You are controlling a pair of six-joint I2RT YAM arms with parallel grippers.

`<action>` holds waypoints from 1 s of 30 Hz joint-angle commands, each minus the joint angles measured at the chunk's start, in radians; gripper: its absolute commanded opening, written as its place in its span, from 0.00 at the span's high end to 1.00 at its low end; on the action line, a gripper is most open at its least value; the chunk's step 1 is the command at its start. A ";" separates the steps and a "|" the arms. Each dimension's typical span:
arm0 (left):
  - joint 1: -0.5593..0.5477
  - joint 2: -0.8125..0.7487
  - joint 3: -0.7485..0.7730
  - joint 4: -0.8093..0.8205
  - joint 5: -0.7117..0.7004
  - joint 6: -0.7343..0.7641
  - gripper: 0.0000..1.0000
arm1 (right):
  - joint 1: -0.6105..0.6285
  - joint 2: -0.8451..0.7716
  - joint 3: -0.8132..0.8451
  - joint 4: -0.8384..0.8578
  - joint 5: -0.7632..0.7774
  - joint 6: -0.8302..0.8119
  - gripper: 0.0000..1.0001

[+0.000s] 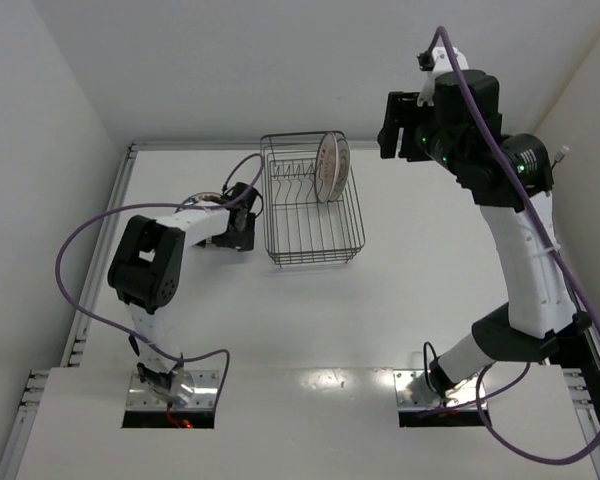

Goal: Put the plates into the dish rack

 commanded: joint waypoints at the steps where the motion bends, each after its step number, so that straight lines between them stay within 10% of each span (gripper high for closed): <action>1: 0.028 0.020 0.084 0.046 -0.048 0.032 0.01 | -0.006 0.083 -0.023 -0.029 -0.114 -0.032 0.37; 10: 0.048 0.230 0.268 0.031 -0.116 0.053 0.09 | -0.015 0.102 -0.003 -0.071 -0.183 -0.013 0.40; 17: 0.078 0.317 0.333 -0.026 -0.104 0.040 0.37 | -0.042 0.081 -0.021 -0.083 -0.151 -0.004 0.40; 24: 0.129 0.338 0.366 -0.036 -0.030 0.040 1.00 | -0.061 0.145 0.031 -0.103 -0.182 -0.013 0.40; 30: 0.129 0.243 0.480 -0.147 0.057 -0.042 1.00 | -0.090 0.165 0.049 -0.103 -0.217 -0.013 0.41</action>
